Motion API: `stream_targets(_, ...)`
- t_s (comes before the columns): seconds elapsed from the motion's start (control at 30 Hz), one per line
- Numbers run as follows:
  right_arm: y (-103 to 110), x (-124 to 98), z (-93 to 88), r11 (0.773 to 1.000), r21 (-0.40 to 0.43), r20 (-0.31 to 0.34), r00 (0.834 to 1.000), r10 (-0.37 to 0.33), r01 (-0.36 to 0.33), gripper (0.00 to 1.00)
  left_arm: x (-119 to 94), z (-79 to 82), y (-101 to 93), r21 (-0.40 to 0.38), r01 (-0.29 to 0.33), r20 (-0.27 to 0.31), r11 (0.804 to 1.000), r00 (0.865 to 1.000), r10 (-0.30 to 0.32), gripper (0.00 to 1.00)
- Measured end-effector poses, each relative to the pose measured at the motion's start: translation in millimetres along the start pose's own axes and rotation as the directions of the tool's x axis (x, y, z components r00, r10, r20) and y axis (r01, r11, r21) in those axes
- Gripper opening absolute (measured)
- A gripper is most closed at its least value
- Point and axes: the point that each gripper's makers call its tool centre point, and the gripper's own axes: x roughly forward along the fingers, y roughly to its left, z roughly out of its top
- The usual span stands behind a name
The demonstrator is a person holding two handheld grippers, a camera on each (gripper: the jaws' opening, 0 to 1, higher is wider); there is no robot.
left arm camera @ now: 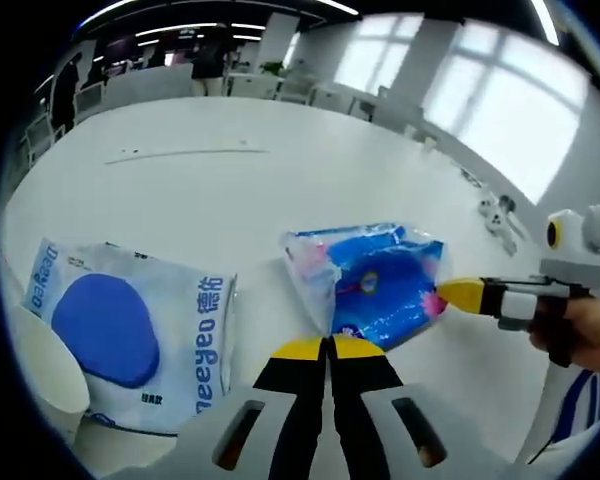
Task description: Arrange the tabletop items into an orderly group along one side of the table until the central work area is clear of visible clutter.
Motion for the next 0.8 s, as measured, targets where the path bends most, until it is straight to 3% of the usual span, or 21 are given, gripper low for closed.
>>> stream_targets(0.27, -7, 5, -11.9, 1.0, -0.023, -0.039, 0.999, -0.008, 0.008, 0.0, 5, -6.1, 1.8, -0.003, -0.01, -0.012, 1.0, 1.0, 0.01, 0.0)
stream_targets(0.8, -5, 5, -9.4, 0.999, -0.038, -0.03, 0.999, -0.013, 0.012, 0.0, 4, -5.8, 0.6, 0.058, -0.032, 0.007, 0.998, 0.999, 0.032, 0.0)
